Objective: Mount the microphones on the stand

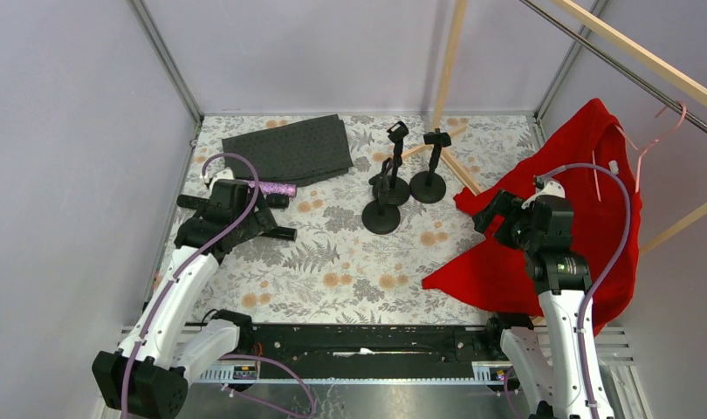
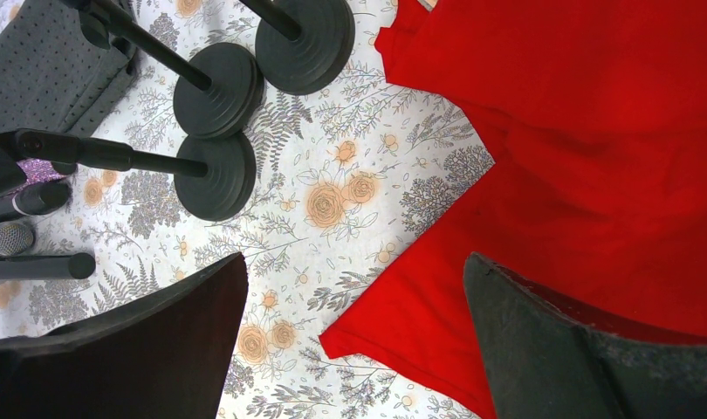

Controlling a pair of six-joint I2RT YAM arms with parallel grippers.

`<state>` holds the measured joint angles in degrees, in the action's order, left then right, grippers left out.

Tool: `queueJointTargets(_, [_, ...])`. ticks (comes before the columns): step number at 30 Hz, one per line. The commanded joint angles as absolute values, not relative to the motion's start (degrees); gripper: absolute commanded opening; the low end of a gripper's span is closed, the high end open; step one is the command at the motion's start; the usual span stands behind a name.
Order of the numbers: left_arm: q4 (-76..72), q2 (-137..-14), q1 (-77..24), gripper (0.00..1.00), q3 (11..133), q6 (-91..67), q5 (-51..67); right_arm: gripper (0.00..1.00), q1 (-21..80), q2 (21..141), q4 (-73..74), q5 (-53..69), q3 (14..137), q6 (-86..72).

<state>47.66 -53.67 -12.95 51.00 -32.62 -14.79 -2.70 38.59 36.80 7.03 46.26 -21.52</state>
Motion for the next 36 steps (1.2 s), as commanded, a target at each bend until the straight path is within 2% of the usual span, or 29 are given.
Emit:
queueJointTargets(1, [44.7,-53.21,-12.99,0.99,53.59,-32.66,-13.79,1.0,-2.81,39.01,35.73,6.91,47.39,-21.99])
queueJointTargets(12, [36.96,-54.25,-12.4,0.99,48.95,-47.27,-14.97,1.0,-2.81,37.76,35.22,6.5,47.13,-21.96])
queueJointTargets(22, [33.75,-55.03,-11.25,0.99,44.89,-50.68,-17.25,1.0,-2.81,37.38,35.23,7.16,46.97,-22.15])
queueJointTargets(28, [32.43,-61.3,-10.64,0.99,46.18,-51.63,-18.67,1.0,-2.81,37.8,35.16,7.36,46.89,-22.1])
queueJointTargets(36, [28.83,-62.83,-10.43,0.99,46.4,-45.55,-14.28,1.0,-2.81,38.4,35.26,6.93,47.07,-22.75])
